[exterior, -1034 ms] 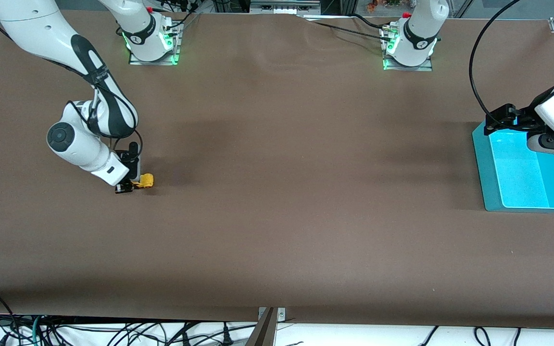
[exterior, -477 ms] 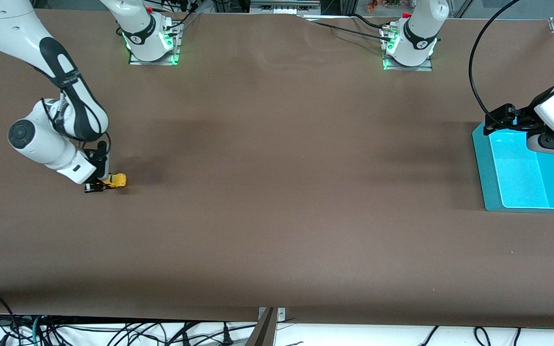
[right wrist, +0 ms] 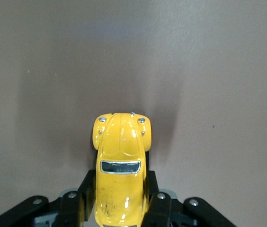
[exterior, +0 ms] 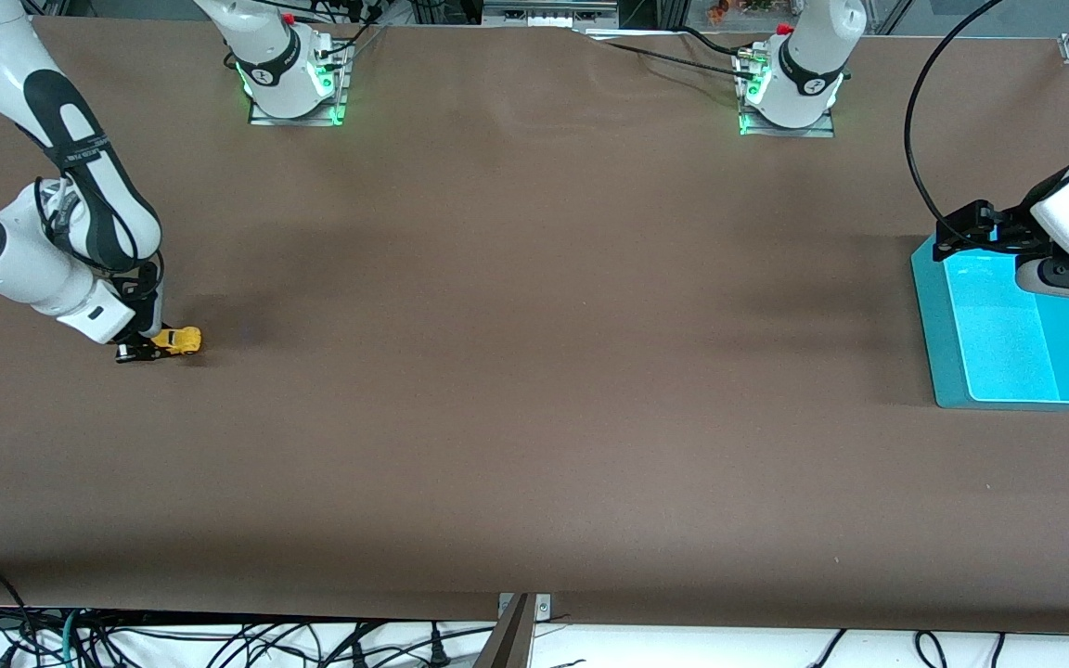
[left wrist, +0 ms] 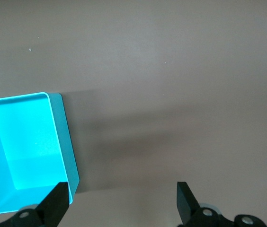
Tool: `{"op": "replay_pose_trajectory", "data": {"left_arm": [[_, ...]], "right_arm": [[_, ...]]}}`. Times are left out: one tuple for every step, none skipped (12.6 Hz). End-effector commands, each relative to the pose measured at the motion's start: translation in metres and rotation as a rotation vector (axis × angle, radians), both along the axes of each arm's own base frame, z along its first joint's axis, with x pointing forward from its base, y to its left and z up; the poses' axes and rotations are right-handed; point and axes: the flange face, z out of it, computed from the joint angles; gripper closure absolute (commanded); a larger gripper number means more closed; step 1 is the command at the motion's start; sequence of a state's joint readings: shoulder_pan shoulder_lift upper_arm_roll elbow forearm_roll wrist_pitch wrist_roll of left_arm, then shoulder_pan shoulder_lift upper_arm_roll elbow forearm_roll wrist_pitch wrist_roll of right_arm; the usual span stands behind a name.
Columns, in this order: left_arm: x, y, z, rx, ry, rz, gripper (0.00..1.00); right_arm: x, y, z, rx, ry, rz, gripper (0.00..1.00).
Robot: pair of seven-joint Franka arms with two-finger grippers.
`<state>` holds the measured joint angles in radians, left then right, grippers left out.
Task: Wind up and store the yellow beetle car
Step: 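Drag the car backward along the table with the right gripper to wind it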
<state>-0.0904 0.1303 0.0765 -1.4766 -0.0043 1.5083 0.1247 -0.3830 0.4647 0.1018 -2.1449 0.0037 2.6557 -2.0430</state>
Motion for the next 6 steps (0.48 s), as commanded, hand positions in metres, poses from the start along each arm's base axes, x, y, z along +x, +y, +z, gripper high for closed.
{"op": "replay_pose_trajectory", "data": {"left_arm": [[0.004,-0.002,0.005,-0.006,-0.01,-0.006,0.0],[0.004,-0.002,0.005,-0.006,-0.01,-0.006,0.0],[0.004,-0.002,0.005,-0.006,-0.01,-0.006,0.0],[0.004,-0.001,0.005,-0.006,-0.01,-0.004,0.0],[0.004,-0.002,0.004,-0.006,-0.008,-0.006,0.0],[0.004,-0.001,0.005,-0.006,-0.01,-0.004,0.0]], "right_arm": [[-0.018,-0.01,-0.035,0.022,0.061,0.02,0.91],[-0.01,-0.003,-0.029,0.027,0.049,0.033,0.72],[-0.003,0.0,-0.024,0.032,0.05,0.036,0.56],[0.002,0.001,-0.02,0.038,0.058,0.034,0.45],[0.006,0.008,-0.017,0.05,0.063,0.028,0.35],[0.01,0.012,-0.013,0.054,0.058,0.035,0.24]]}}
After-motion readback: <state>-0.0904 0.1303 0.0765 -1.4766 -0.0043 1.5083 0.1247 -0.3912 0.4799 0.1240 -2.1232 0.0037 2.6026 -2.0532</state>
